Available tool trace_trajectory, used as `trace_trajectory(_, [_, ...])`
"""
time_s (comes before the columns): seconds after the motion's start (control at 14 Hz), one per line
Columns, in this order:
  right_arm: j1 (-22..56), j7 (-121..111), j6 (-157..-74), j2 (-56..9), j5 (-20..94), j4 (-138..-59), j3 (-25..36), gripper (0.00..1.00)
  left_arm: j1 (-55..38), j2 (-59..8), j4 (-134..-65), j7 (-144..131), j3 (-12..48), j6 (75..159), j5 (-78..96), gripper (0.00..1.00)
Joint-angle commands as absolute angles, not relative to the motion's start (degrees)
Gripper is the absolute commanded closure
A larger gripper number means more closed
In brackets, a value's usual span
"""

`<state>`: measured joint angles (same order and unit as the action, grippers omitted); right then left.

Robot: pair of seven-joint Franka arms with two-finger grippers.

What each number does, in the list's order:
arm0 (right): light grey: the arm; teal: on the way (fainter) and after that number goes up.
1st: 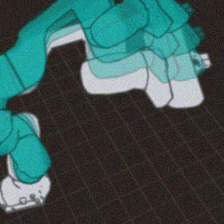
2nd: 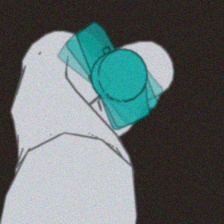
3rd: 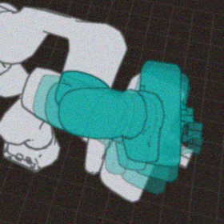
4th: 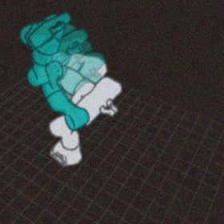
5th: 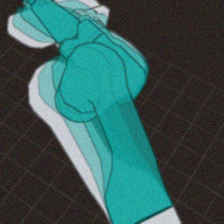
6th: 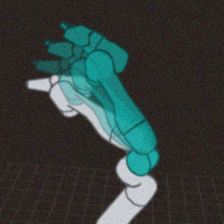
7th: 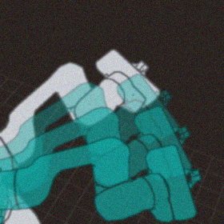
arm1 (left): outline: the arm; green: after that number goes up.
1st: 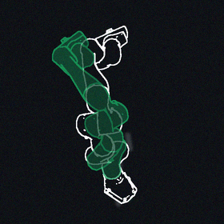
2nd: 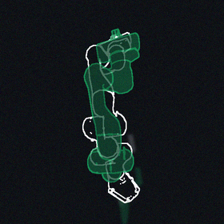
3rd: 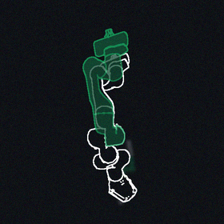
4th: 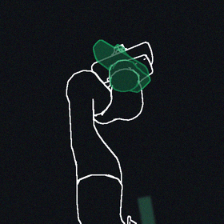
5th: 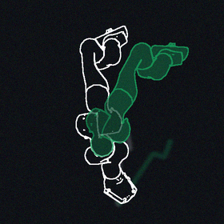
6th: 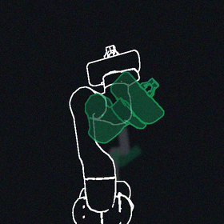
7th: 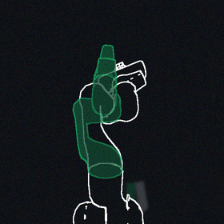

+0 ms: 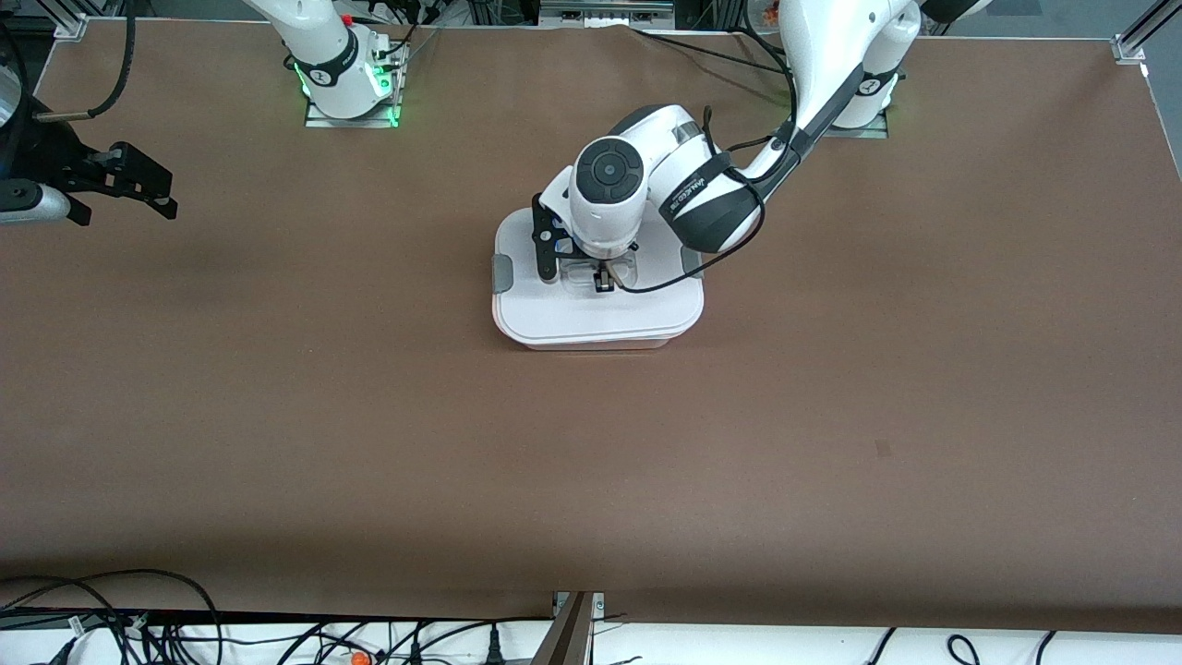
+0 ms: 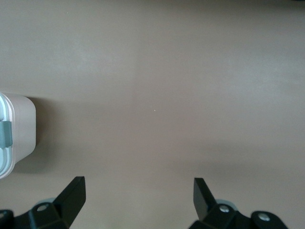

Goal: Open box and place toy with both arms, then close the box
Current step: 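Press the lid down onto the box rim with the left gripper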

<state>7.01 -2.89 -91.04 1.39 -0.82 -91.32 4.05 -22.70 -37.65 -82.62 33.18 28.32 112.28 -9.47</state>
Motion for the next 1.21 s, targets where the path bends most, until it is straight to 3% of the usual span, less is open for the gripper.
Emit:
trace_trajectory(0.0, [7.0, -3.3, -90.2, 1.3, -0.3, -90.6, 4.3, 0.0, -23.0, -36.6, -84.2, 35.1, 27.8, 114.6, -10.9, 1.0])
trace_trajectory(1.07, [7.0, -3.4, -90.2, 1.3, -0.3, -90.8, 4.9, 0.0, -23.2, -36.0, -84.7, 36.0, 27.9, 112.8, -11.0, 1.0])
trace_trajectory(1.14, [7.0, -3.4, -90.2, 1.4, -0.2, -90.8, 4.9, 0.0, -22.9, -35.7, -84.6, 35.9, 27.8, 112.8, -11.1, 0.25])
